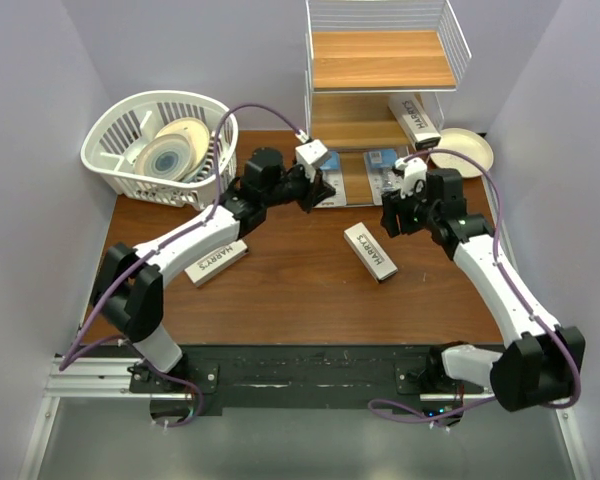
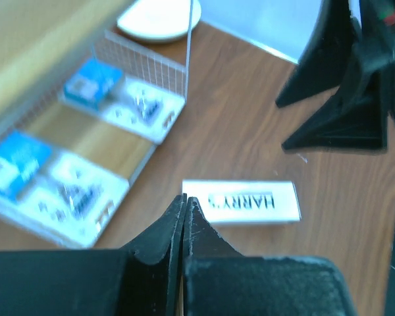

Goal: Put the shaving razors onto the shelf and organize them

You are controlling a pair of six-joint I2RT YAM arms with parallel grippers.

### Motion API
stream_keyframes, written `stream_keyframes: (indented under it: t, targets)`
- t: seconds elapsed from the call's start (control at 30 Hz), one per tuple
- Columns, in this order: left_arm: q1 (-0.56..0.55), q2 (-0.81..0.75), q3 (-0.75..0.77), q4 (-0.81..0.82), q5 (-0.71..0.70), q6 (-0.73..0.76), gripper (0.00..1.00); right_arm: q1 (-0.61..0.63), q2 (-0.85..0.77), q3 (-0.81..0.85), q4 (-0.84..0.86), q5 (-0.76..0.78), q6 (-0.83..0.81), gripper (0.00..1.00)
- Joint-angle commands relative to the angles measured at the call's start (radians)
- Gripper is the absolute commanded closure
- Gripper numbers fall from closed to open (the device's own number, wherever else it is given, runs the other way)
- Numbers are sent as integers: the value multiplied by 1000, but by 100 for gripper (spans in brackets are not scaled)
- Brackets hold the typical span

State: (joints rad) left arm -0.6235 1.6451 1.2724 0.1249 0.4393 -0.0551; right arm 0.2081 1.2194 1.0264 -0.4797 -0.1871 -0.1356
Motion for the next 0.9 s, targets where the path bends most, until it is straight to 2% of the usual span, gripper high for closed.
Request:
stream_keyframes:
  t: [0.0, 0.07, 0.17, 0.23, 0.33, 0.57, 0.87]
  targets:
    - [-53, 54, 128, 75, -94, 81, 100, -3, -53, 18, 145, -110, 7, 100]
    - [-54, 79, 157, 49, -93, 63, 100, 0, -69, 2, 261, -115, 5, 100]
    - [-56, 55, 124, 39, -83, 35, 100, 30, -61, -14, 439, 66, 8, 100]
    - [-58, 18, 78, 21, -76, 49, 100, 30, -26, -15, 568, 124, 8, 100]
    - [-58, -25, 30, -28, -74, 78, 100, 34, 46, 23, 662, 165, 13, 100]
    - [-58, -97, -62, -74, -100, 98, 100, 50, 213, 133, 771, 244, 39, 100]
    - [-59, -88, -64, -111, -111, 127, 100, 68, 328, 175, 825, 382, 42, 100]
